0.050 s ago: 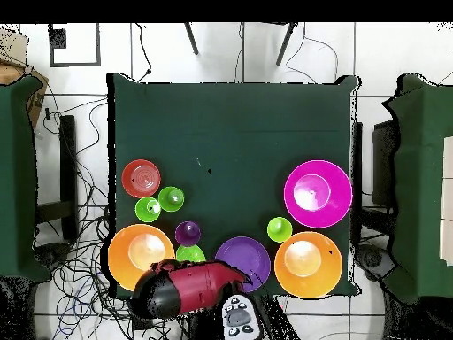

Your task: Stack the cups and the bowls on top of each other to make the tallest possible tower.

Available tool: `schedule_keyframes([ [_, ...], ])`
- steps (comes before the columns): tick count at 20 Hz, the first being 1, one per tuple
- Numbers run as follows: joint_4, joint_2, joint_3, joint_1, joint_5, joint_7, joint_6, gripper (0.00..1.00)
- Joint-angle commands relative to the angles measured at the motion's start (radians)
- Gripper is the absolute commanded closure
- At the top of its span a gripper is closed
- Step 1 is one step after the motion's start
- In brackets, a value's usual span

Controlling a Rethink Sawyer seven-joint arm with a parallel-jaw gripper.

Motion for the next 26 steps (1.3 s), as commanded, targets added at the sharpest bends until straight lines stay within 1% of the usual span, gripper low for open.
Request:
schedule_keyframes([
  [1,0.044,0.041,0.018,-0.002,0.045,0.168,-0.023,0.00],
  [8,-0.035,0.220,-0.014,0.011,-0.002,0.172,-0.171,0.00],
  [12,-0.071,0.296,-0.003,-0.030,-0.028,0.134,-0.218,0.00],
  [19,-0.111,0.381,-0.007,-0.024,-0.024,0.128,-0.289,0.00],
  [21,-0.114,0.388,-0.019,-0.006,-0.015,0.137,-0.302,0.00],
  [23,-0.107,0.377,-0.025,0.008,-0.003,0.141,-0.298,0.00],
  [26,-0.104,0.368,-0.024,0.008,0.001,0.136,-0.292,0.00],
])
